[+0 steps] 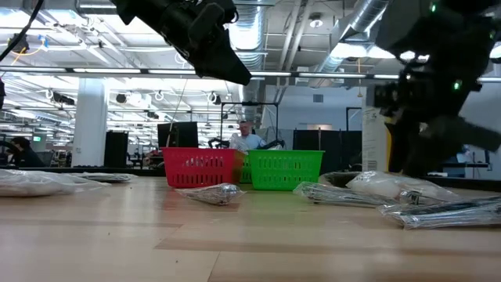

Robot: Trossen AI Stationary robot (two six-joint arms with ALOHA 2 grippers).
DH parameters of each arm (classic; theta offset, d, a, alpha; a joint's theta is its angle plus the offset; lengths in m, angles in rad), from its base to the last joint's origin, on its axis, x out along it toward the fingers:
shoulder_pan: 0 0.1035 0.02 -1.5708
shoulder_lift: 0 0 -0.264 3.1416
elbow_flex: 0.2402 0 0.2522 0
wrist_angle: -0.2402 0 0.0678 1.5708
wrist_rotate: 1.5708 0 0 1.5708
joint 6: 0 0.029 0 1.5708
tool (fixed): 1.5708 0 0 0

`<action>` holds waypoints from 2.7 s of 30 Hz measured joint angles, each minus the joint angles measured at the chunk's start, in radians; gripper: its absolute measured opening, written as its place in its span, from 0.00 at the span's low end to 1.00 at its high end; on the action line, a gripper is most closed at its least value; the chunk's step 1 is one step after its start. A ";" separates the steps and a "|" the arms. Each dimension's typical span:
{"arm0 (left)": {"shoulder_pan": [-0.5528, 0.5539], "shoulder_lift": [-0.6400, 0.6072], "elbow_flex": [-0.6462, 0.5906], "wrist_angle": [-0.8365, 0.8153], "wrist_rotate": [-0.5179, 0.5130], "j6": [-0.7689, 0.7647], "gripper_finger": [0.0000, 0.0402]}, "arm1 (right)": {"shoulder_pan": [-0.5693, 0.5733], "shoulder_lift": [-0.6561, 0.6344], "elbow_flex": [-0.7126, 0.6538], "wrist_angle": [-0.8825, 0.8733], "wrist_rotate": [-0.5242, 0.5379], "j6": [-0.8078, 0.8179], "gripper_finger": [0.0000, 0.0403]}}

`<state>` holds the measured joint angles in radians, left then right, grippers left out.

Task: Pick & Place Travel size toiletries
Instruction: Put the black hairbrush into the top green bin

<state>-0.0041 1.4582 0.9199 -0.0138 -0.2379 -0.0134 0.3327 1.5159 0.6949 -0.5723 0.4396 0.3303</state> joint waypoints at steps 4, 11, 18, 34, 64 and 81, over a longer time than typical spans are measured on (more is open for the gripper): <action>0.000 0.000 0.000 0.006 0.000 -0.003 0.28 | 0.018 0.088 0.011 0.009 0.062 0.005 0.44; 0.000 0.000 0.000 0.016 0.000 -0.003 0.28 | 0.069 0.160 0.072 -0.070 0.141 0.079 0.39; 0.000 0.000 0.000 0.019 0.000 -0.003 0.28 | 0.104 0.161 0.064 -0.056 0.230 0.079 0.34; 0.000 0.000 0.000 0.023 0.000 -0.003 0.28 | 0.045 0.160 0.065 0.022 0.238 0.036 0.32; 0.000 0.000 0.000 0.022 0.000 0.001 0.28 | 0.020 0.168 0.125 0.035 0.260 0.023 0.01; 0.000 0.000 0.000 0.026 0.000 0.001 0.28 | 0.018 -0.176 0.128 0.023 0.344 0.009 0.00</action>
<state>-0.0044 1.4578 0.9195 0.0124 -0.2379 -0.0128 0.3504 1.3396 0.8229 -0.5497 0.7840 0.3393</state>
